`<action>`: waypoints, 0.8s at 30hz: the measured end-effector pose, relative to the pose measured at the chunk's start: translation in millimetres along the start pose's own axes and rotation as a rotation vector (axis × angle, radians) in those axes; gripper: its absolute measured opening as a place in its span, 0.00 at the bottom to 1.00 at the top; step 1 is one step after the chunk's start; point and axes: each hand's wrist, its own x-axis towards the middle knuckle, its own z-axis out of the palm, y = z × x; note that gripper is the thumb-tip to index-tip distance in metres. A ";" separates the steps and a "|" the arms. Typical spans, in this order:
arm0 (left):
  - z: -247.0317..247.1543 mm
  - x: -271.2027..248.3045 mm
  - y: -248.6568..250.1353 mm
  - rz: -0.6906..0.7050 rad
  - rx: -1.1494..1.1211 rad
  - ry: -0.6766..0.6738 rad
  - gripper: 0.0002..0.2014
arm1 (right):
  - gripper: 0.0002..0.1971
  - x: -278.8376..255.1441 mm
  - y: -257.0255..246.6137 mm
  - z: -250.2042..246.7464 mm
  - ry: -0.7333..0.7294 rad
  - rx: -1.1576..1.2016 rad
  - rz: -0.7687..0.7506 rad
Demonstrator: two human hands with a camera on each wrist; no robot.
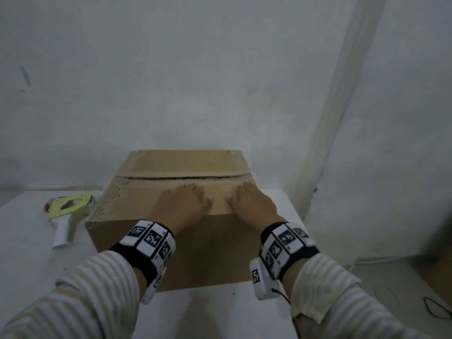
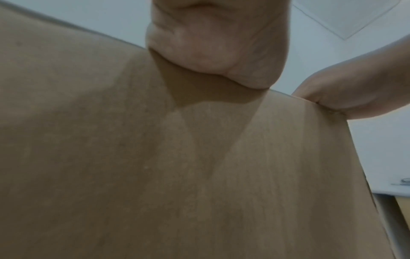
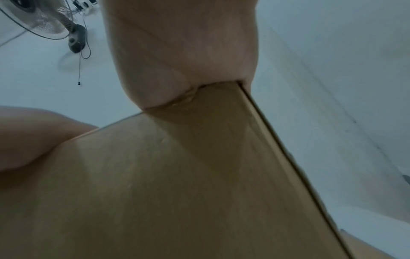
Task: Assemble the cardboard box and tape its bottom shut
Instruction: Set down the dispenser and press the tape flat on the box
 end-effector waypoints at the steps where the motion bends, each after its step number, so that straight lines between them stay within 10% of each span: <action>1: -0.2 1.4 2.3 -0.020 0.002 -0.011 0.25 | 0.24 -2.2 1.6 3.0 0.044 0.007 -0.018; 11: -5.7 21.1 87.3 0.336 0.097 -0.243 0.27 | 0.21 -3.6 13.6 -14.1 0.141 0.666 0.143; 24: 10.2 35.7 91.4 0.144 0.019 -0.150 0.27 | 0.27 38.2 41.2 -4.9 -0.066 0.968 0.175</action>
